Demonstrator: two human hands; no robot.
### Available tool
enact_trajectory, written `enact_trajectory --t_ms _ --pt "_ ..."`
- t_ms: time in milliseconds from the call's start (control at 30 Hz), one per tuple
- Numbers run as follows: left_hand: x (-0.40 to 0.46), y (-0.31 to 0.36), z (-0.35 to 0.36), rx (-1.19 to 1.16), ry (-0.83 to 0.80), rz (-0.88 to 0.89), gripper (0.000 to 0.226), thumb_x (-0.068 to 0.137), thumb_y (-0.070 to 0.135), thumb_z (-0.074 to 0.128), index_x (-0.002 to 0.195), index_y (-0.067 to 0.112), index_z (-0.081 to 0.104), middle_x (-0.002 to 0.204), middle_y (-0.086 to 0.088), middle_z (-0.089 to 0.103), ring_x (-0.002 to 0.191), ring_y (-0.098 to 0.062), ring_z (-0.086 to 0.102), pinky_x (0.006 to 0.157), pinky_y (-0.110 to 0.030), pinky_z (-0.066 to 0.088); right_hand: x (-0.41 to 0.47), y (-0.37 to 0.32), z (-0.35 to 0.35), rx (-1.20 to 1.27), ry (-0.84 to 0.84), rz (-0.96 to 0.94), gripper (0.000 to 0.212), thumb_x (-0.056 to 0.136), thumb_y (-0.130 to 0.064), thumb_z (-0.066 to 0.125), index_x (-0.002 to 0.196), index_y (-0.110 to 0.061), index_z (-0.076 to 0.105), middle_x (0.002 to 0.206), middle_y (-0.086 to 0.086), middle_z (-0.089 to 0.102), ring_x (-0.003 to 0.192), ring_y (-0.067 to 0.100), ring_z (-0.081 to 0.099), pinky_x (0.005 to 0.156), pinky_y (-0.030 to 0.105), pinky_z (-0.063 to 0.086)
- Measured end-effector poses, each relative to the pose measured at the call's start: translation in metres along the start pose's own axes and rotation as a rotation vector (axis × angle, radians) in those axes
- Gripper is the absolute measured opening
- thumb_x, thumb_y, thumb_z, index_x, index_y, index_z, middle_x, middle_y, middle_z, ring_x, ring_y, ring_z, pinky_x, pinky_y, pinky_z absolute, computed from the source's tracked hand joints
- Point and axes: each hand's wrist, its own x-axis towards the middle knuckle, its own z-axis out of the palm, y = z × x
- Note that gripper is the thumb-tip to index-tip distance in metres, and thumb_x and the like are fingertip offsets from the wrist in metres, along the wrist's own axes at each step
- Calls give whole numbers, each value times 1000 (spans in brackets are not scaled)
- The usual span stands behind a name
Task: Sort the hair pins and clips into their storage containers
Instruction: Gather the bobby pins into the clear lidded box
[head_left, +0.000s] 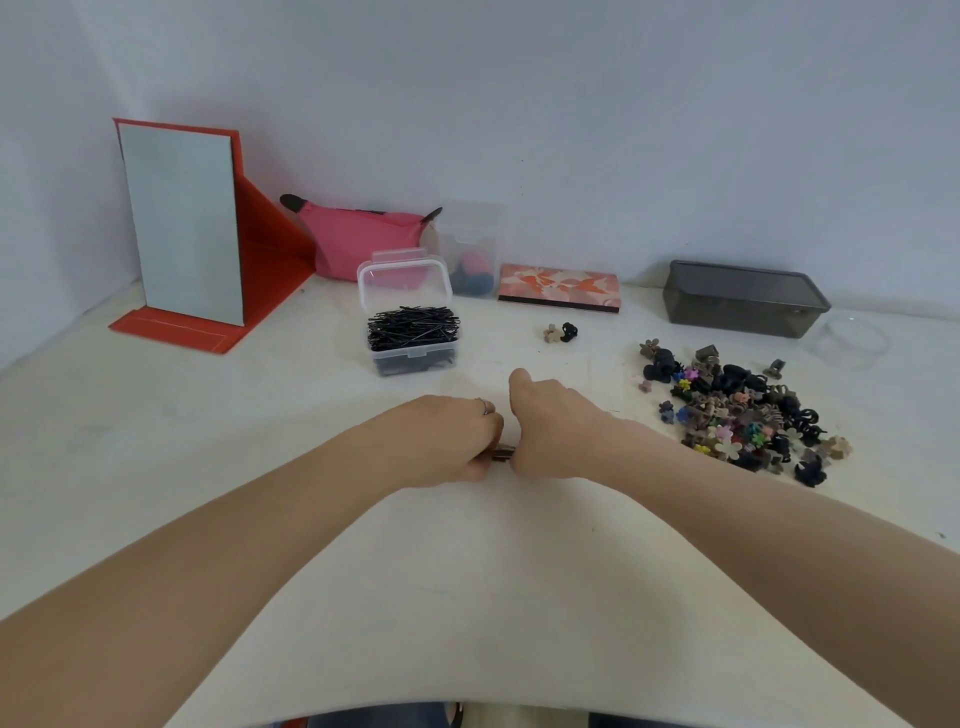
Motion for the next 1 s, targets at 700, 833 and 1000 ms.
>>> enact_trajectory --t_ms 700,833,1000 --pt "-12 -5 -3 120 -111 -6 12 93 17 44 100 8 42 93 -10 50 71 -27 46 67 -41 47 0 6 2 -42 -56 -97 32 79 -1 54 99 -9 30 81 9 48 67 26 51 50 32 37" --pt "-16 -7 1 150 -92 -9 18 92 14 42 108 7 47 98 -9 52 78 -28 52 68 -41 47 5 23 -14 137 -65 -51 31 76 -8 62 101 -13 43 101 7 61 86 28 64 70 40 56" --pt "-19 -11 1 98 -106 -24 16 91 17 43 105 8 45 99 -7 50 81 -27 49 72 -41 47 25 25 -43 266 42 -95 17 77 -4 65 92 -14 63 85 -3 64 67 22 70 66 33 58"
